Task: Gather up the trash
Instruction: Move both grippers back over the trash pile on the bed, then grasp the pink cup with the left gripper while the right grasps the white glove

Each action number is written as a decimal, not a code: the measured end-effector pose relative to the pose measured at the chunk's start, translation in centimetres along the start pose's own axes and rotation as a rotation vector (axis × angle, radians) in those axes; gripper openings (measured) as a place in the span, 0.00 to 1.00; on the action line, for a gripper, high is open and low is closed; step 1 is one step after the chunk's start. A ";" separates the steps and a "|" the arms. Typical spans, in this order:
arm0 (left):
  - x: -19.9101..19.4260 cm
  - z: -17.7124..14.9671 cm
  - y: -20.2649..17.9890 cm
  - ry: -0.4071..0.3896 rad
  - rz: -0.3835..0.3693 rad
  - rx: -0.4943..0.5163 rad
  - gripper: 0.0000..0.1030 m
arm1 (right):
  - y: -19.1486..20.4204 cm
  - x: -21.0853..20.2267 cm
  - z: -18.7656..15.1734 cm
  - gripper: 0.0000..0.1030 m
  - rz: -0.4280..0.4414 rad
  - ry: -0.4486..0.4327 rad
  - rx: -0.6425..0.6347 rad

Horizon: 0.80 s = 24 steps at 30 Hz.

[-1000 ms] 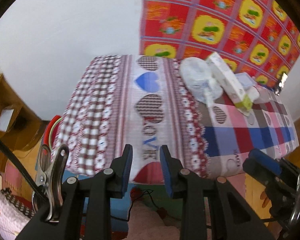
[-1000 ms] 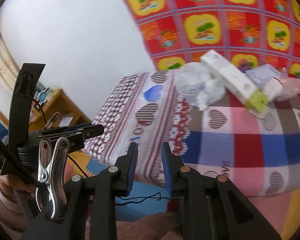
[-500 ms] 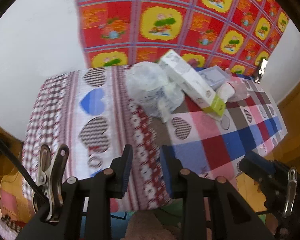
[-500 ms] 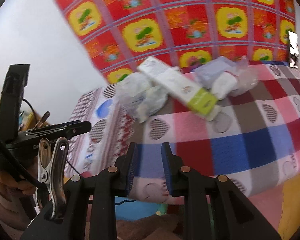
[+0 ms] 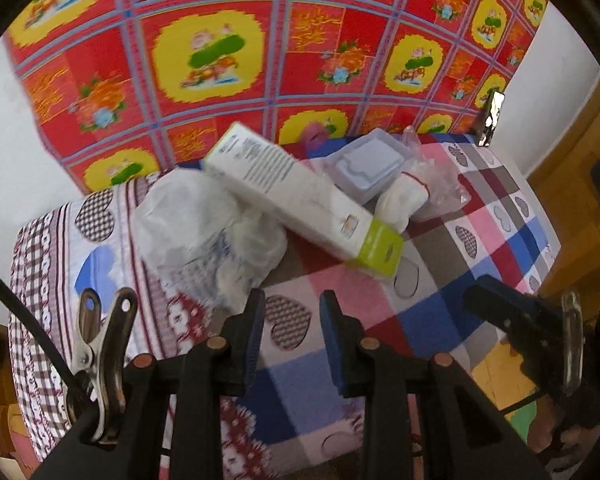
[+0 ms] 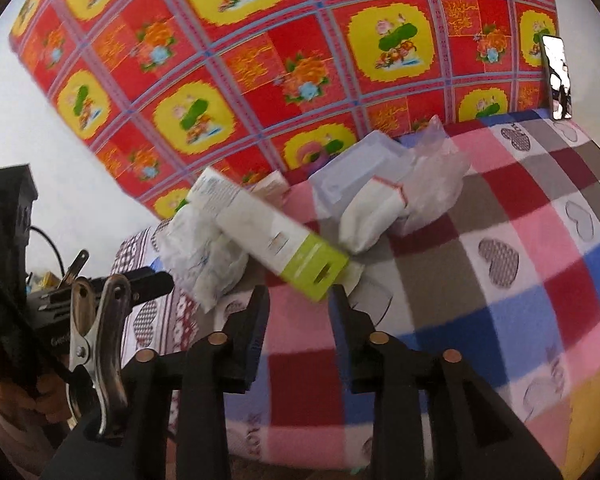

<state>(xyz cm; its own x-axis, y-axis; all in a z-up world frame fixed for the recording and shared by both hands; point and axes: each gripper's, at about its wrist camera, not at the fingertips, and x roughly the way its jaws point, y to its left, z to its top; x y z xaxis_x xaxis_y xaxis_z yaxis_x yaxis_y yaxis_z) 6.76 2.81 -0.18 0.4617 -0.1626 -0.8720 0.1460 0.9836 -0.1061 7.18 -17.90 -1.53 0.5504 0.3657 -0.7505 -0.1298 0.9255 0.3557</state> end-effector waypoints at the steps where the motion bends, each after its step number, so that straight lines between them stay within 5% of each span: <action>1: 0.3 0.3 -0.4 -0.001 0.006 -0.005 0.28 | -0.6 0.5 0.6 0.31 0.005 0.013 0.007; 13: 3.2 3.3 -2.8 0.001 0.075 -0.157 0.29 | -5.4 7.2 5.1 0.44 0.035 0.115 0.036; 24: 4.4 3.9 -4.0 0.004 0.122 -0.223 0.29 | -6.3 11.5 6.2 0.43 0.043 0.184 0.038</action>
<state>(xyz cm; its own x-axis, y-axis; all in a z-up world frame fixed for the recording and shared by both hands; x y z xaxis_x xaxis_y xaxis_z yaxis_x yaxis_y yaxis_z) 11.61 -2.10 -1.77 0.4603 -0.0422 -0.8867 -0.1073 0.9889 -0.1028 19.46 -20.16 -8.94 0.3843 0.4201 -0.8221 -0.1165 0.9054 0.4082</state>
